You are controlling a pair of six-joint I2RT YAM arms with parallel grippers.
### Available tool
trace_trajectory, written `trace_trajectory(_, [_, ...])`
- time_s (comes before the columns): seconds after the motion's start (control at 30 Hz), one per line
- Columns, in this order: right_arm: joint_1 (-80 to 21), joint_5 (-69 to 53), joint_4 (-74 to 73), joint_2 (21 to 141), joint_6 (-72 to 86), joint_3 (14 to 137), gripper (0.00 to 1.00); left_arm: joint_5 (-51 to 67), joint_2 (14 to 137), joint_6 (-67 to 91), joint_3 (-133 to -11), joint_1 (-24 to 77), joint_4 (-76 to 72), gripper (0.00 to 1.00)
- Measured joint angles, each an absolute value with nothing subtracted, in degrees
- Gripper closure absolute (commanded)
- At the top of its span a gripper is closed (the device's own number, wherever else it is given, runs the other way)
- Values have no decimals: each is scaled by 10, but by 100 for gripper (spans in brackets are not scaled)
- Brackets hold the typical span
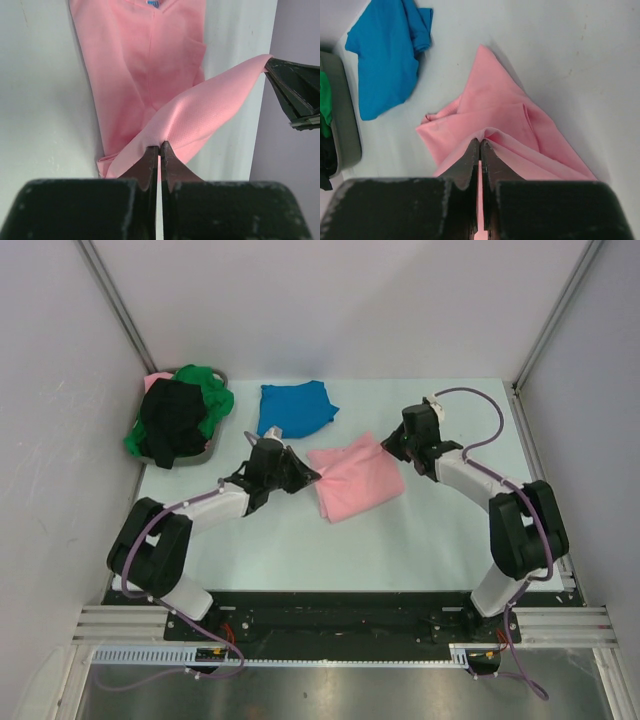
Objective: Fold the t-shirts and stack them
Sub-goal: Fold the tshirt
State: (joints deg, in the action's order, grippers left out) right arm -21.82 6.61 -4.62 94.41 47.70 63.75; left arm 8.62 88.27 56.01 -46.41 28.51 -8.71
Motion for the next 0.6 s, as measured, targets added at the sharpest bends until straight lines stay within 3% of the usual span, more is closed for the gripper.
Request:
trace_trajectory(0.4, [-200,35,-18,1081,478,741,100,113,991,553,-552,223,-89,99])
trace_trajectory(0.43, [-200,33,-18,1097,478,755,94,113,1004,553,-559,220,-89,90])
trace_trajectory(0.47, [-199,31,-16,1112,478,767,68,113,1019,553,-566,215,-88,73])
trace_trajectory(0.5, [-199,28,-15,1126,478,778,56,113,1033,550,-572,211,-88,27])
trace_trajectory(0.53, [-199,26,-15,1136,482,786,44,113,1043,547,-577,208,-87,1])
trace_trajectory(0.57, [-198,25,-14,1149,479,796,24,112,1057,544,-584,204,-83,0])
trace_trajectory(0.6, [-197,23,-14,1160,478,805,19,109,1069,545,-591,200,-80,0])
